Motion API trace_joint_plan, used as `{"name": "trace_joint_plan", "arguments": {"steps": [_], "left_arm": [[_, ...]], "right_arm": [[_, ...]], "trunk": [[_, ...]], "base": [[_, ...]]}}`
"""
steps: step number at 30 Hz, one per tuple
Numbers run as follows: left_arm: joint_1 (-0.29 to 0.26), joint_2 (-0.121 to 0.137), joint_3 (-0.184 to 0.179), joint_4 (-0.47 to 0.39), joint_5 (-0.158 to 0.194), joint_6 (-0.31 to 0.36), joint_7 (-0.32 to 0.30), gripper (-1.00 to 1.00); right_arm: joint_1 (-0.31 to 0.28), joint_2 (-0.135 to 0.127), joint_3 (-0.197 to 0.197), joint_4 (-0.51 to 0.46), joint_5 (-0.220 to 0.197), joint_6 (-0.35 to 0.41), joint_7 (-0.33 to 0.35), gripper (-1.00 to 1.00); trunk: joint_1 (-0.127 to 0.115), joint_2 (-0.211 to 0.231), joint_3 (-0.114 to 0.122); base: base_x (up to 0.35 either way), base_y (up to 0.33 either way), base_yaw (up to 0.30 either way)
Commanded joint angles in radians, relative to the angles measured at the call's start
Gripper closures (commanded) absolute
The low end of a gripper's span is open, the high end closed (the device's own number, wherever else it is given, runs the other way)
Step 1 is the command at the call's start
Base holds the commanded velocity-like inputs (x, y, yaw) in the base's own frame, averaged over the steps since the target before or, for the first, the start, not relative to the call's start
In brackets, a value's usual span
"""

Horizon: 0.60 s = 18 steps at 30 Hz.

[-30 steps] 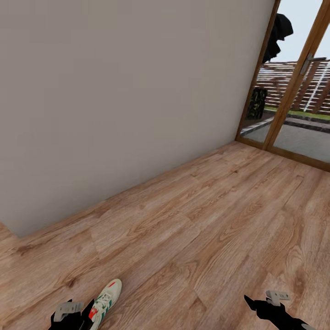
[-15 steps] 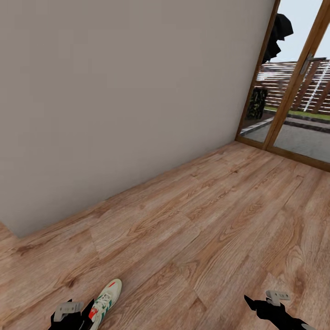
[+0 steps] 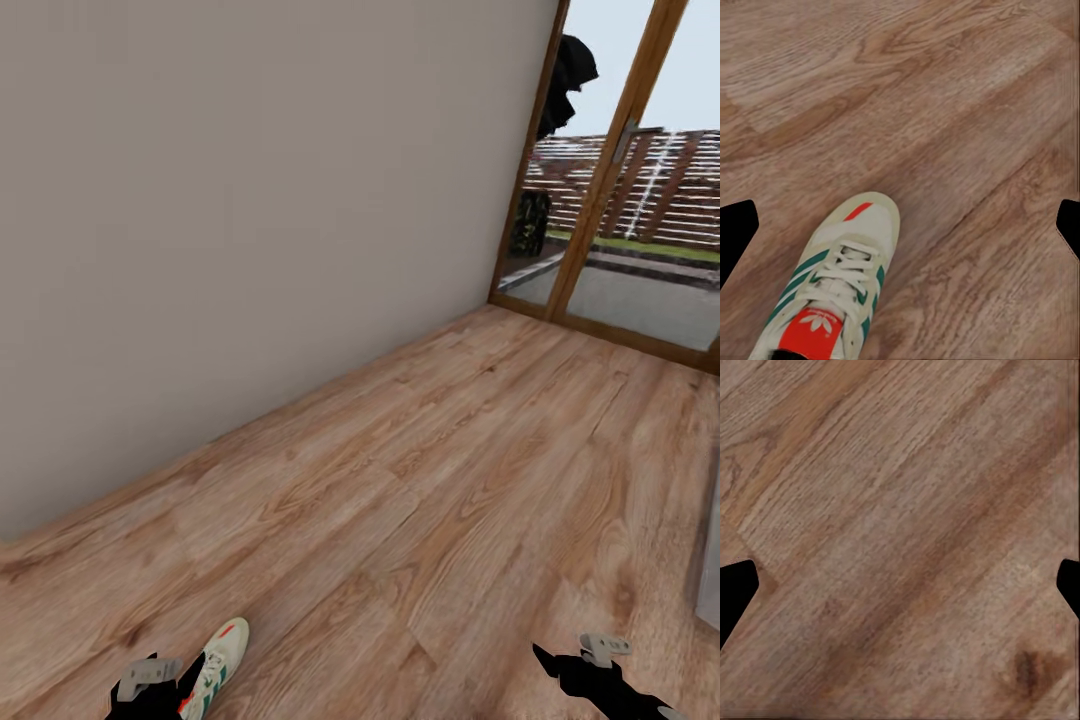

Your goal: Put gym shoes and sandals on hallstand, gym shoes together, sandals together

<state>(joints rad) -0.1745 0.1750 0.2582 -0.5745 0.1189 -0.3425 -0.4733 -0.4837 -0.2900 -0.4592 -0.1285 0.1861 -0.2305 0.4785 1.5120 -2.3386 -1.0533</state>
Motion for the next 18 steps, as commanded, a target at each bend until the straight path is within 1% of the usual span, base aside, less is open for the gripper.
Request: {"name": "trace_joint_plan", "arguments": {"steps": [1,3,6,16,18], "left_arm": [[0.000,0.000,0.003,0.001,0.010,0.002,-0.010,-1.00],[0.000,0.000,0.003,0.001,0.010,0.002,-0.010,-1.00],[0.000,0.000,0.003,0.001,0.009,0.002,-0.010,-1.00],[0.000,0.000,0.003,0.001,0.010,0.002,-0.010,-1.00],[0.000,0.000,0.003,0.001,0.010,0.002,-0.010,-1.00]], "right_arm": [[-0.001,0.000,-0.009,0.001,0.010,-0.004,0.003,-1.00],[-0.001,0.000,-0.009,0.001,0.010,-0.003,0.003,-1.00],[-0.001,0.000,-0.009,0.001,0.010,-0.003,0.003,-1.00],[-0.001,0.001,-0.009,0.001,0.010,-0.003,0.003,-1.00],[-0.001,0.001,-0.009,0.001,0.010,-0.003,0.003,-1.00]], "trunk": [[0.000,0.000,-0.001],[0.000,0.000,-0.001],[0.000,0.000,-0.001],[0.000,0.000,-0.001],[0.000,0.000,-0.001]], "base": [[0.000,0.000,-0.271],[0.000,0.000,-0.231],[0.000,0.000,-0.099],[-0.001,0.000,-0.019],[-0.093,0.026,-0.002]]}}
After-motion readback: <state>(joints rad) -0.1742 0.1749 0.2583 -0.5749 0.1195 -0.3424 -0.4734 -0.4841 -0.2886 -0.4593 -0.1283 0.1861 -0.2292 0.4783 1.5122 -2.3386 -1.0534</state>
